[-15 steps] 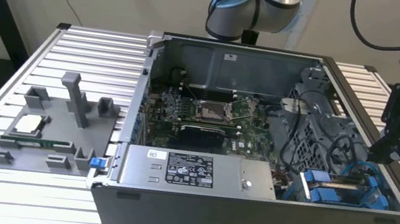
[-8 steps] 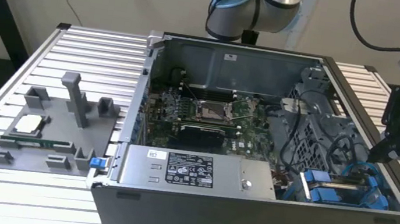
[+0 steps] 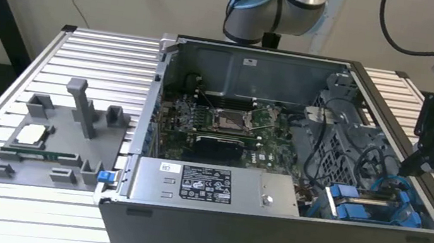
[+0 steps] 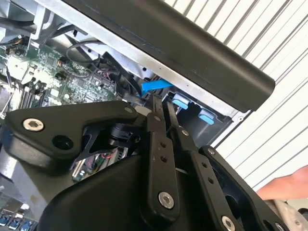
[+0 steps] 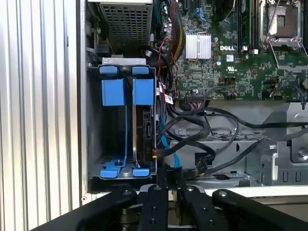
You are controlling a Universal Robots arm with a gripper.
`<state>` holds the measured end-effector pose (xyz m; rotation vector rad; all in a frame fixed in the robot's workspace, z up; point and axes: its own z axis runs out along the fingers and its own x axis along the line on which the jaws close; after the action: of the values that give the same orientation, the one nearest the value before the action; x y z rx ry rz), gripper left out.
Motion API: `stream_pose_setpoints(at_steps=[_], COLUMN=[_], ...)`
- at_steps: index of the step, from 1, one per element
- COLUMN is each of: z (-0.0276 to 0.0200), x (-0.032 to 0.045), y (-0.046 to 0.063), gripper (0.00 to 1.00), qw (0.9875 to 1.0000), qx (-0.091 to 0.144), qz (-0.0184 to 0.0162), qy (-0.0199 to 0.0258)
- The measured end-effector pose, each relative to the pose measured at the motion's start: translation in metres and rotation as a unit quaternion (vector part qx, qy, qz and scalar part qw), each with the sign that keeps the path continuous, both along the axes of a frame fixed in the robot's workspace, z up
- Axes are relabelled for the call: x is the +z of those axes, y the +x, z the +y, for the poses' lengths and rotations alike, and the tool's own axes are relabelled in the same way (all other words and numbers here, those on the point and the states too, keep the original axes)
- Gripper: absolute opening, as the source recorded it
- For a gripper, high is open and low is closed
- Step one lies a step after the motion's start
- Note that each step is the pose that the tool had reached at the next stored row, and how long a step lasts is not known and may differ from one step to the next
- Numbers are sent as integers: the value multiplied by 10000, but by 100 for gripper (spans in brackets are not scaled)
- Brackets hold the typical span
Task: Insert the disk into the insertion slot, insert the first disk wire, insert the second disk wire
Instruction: 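Insert the second disk wire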
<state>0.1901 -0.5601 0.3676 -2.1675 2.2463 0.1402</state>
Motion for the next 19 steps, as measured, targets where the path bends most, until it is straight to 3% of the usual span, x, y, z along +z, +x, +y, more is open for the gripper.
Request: stream_pose_setpoints(at_steps=[4, 8, 10, 19], z=[0, 0, 0, 0], x=[11, 171, 198, 223], y=[-3, -17, -45, -373], gripper=[0, 0, 0, 0], qw=[10000, 10000, 10000, 10000], qx=[0, 0, 0, 0], qz=[0, 0, -1, -41], qy=[0, 0, 2, 8])
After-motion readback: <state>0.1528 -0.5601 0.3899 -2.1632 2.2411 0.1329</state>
